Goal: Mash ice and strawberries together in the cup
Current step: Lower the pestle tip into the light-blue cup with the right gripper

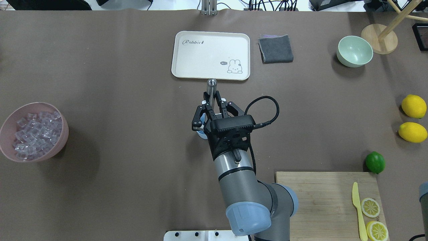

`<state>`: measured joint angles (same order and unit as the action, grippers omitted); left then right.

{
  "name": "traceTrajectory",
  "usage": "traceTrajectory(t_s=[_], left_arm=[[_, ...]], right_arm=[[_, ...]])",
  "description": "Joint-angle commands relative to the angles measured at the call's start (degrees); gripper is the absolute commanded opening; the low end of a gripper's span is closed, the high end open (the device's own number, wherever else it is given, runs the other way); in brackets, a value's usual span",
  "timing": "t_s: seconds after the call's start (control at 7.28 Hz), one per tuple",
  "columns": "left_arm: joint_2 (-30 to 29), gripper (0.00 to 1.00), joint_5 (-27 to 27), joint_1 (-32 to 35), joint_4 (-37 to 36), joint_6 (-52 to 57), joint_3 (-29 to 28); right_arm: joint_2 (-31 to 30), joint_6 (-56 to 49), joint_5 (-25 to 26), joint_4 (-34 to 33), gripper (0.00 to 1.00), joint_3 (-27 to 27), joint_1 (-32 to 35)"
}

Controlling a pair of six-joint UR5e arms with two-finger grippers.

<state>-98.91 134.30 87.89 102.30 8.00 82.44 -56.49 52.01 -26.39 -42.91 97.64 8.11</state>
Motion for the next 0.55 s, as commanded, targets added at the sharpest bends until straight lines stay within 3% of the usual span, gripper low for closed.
traceTrajectory(t_s=[0.0, 0.41], left_arm=[[0.12, 0.97, -0.09, 0.00, 0.09, 0.00, -0.08], [0.12, 0.97, -0.17, 0.00, 0.00, 0.00, -0.17]], right_arm=[[0.07, -0.06, -0.24, -0.07, 0.00, -0.34, -0.03], [1.46, -0.15, -0.77, 0.02, 0.00, -2.09, 0.06]])
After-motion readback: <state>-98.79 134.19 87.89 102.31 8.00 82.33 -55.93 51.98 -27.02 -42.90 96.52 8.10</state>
